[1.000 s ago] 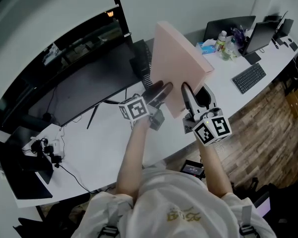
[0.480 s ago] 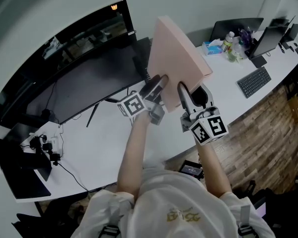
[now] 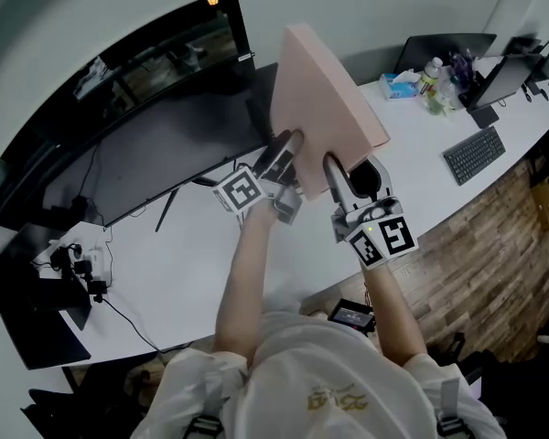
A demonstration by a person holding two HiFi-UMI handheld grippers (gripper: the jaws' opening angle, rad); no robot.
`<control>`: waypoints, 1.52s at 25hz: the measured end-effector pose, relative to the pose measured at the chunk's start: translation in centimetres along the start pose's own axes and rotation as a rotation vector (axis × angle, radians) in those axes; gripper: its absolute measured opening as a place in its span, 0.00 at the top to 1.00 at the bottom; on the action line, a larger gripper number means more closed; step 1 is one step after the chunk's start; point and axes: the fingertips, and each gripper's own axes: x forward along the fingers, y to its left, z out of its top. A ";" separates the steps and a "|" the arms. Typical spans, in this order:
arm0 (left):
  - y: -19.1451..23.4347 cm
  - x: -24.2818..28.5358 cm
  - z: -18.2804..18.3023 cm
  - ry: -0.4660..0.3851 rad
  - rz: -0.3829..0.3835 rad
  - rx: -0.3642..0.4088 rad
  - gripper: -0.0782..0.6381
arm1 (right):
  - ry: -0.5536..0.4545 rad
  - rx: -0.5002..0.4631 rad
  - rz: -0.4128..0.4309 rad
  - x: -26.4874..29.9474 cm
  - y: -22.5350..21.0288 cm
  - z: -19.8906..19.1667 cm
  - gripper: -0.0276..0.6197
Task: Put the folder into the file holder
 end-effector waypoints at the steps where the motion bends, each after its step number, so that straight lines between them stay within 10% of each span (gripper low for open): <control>1: 0.3 0.0 0.0 0.003 0.008 -0.003 0.51 | 0.002 -0.001 -0.003 0.1 -0.1 -0.2 0.67; 30: 5.3 1.1 4.0 -0.088 0.005 -0.135 0.53 | -0.006 -0.023 -0.018 4.6 -0.5 -4.3 0.67; 38: 5.4 0.0 0.9 0.079 0.060 -0.002 0.52 | -0.024 -0.034 -0.049 5.3 -1.9 -4.1 0.69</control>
